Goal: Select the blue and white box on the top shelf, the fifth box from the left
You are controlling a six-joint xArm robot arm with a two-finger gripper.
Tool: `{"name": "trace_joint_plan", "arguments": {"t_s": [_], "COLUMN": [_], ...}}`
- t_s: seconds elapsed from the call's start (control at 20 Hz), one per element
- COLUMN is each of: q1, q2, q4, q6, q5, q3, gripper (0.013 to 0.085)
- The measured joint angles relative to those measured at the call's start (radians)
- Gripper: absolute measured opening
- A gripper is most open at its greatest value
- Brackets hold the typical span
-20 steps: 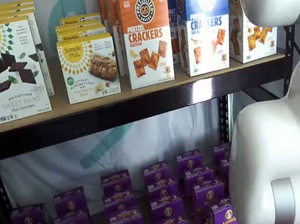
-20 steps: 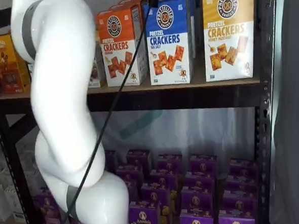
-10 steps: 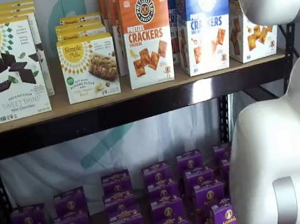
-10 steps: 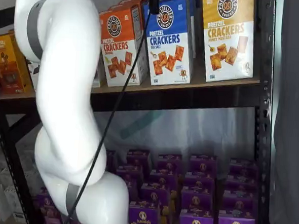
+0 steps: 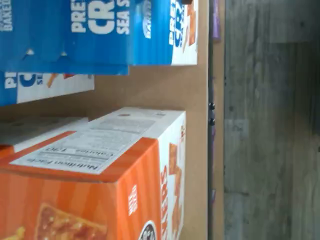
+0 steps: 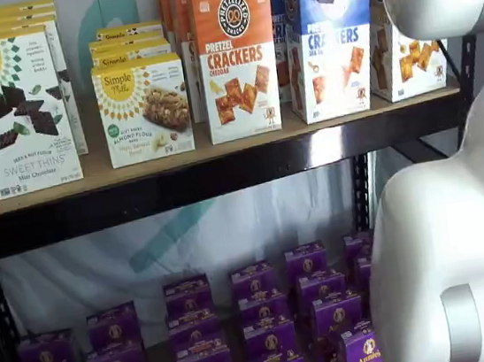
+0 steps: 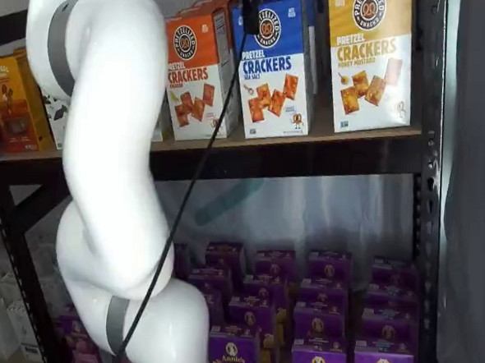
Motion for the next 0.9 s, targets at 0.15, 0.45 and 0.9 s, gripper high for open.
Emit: {"name": "trace_joint_plan", "arguments": {"t_s": [0.15,0.45,0.9], "q1": [-0.002,-0.001,0.001], "q2": [0.014,0.014,0.004], "q4": [-0.008,-0.010,0.001], "q6": [-0.003,-0.003,0.001], "q5": [0.027,0.031,0.016], "q3": [-0.017,-0.012,0.008], "gripper": [0.0850,0.0850,0.0730]}}
